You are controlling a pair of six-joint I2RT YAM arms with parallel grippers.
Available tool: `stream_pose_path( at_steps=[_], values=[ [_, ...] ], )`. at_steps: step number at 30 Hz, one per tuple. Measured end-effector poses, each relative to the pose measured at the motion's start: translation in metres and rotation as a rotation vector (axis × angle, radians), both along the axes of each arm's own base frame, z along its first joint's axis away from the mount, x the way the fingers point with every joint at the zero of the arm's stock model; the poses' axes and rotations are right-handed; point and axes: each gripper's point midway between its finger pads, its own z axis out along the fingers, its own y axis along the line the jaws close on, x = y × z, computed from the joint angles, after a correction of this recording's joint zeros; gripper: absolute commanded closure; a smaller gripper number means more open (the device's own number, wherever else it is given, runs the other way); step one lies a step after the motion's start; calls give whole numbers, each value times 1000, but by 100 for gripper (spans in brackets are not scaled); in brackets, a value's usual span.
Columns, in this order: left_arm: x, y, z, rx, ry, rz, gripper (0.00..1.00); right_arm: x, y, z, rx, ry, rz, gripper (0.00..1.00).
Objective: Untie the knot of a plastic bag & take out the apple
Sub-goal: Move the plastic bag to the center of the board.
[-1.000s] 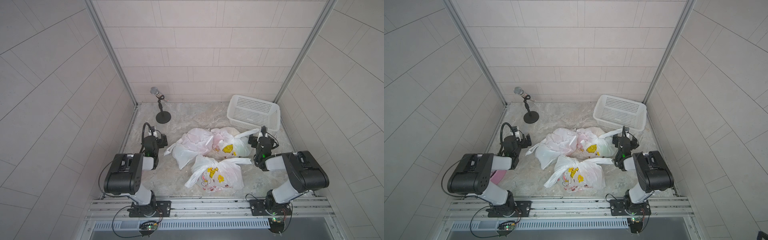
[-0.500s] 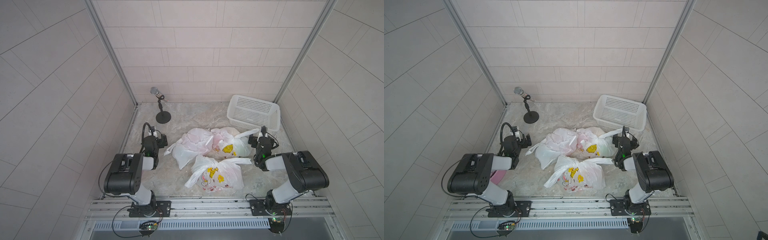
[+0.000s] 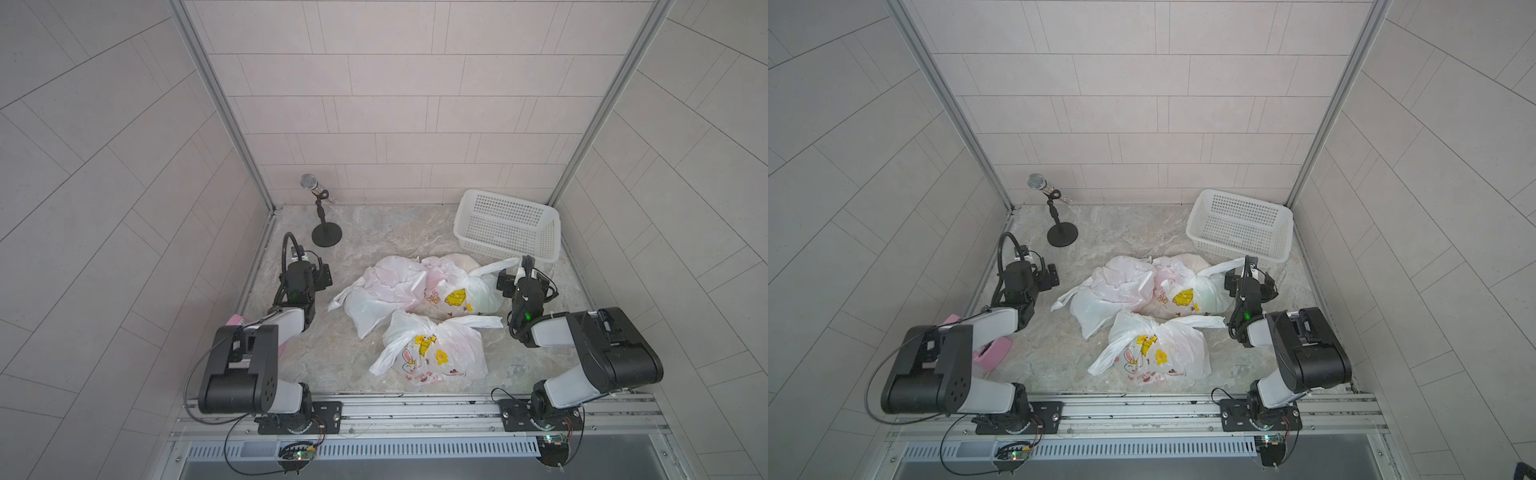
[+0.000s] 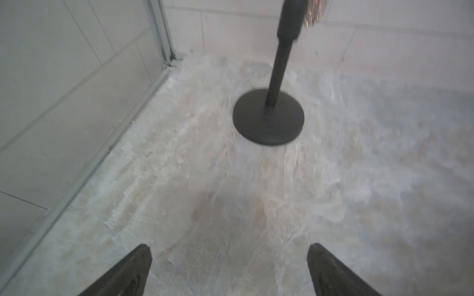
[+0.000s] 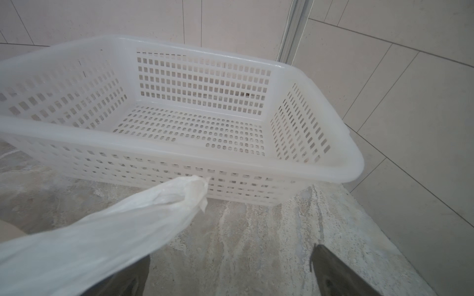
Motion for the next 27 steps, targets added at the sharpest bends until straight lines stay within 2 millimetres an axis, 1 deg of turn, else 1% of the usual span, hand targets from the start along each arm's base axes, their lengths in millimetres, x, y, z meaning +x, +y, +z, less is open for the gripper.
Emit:
stream_pose_path(
  at_steps=[1, 2, 3, 4, 5, 6, 7, 8, 9, 10, 11, 13, 14, 15, 16, 17, 18, 19, 21, 23, 24, 26, 27],
  values=[
    [4, 1, 22, -38, -31, 25, 0, -4, 1, 6, -4, -5, -2, 1],
    [7, 0, 49, -91, -72, 46, 0, -7, 2, 17, 4, -23, -12, 1],
    [8, -1, 73, -148, -103, 59, 0, -11, -2, 35, 38, -60, -46, 1],
    [8, -5, 90, -204, -123, 59, 0, -14, -7, 54, 93, -102, -93, 1],
    [7, -10, 102, -258, -132, 47, 0, -19, -16, 80, 167, -157, -135, 1],
    [5, -18, 109, -315, -131, 22, 0, -21, -23, 107, 241, -213, -143, 1],
    [3, -27, 110, -367, -119, -13, 0, -22, -29, 130, 298, -261, -125, 1],
    [1, -39, 106, -423, -92, -62, 0, -23, -32, 155, 353, -305, -82, 1],
    [-2, -51, 98, -475, -61, -107, 0, -24, -31, 172, 399, -320, -40, 1],
    [-5, -61, 90, -515, -29, -138, 0, -24, -24, 182, 433, -316, 6, 1],
    [-12, -74, 77, -562, 17, -174, 0, -22, -6, 192, 468, -286, 83, 1],
    [-25, -95, 53, -645, 99, -219, 0, -21, 45, 204, 502, -199, 247, 1],
    [-33, -106, 41, -694, 136, -242, 0, -23, 81, 204, 504, -130, 345, 1],
    [-42, -116, 30, -743, 168, -262, 0, -30, 123, 200, 494, -54, 460, 1],
    [-48, -123, 21, -778, 193, -271, 0, -40, 156, 197, 478, 3, 546, 1],
    [-57, -131, 13, -814, 223, -287, 0, -57, 197, 193, 446, 75, 663, 1],
    [-64, -137, 7, -840, 249, -298, 0, -74, 233, 189, 408, 134, 763, 1],
    [-69, -141, 4, -856, 267, -306, 0, -88, 258, 185, 372, 174, 831, 1],
    [-74, -145, 10, -869, 265, -325, 0, -119, 312, 176, 287, 260, 973, 1],
    [-77, -144, 21, -865, 233, -333, 0, -140, 353, 162, 220, 330, 1065, 1],
    [-78, -142, 28, -864, 210, -333, 0, -146, 370, 151, 185, 369, 1088, 0],
    [-81, -136, 39, -866, 162, -329, 0, -150, 394, 127, 130, 444, 1103, 4],
    [-83, -132, 42, -868, 140, -321, 0, -149, 401, 116, 110, 478, 1099, 5]
  ],
)
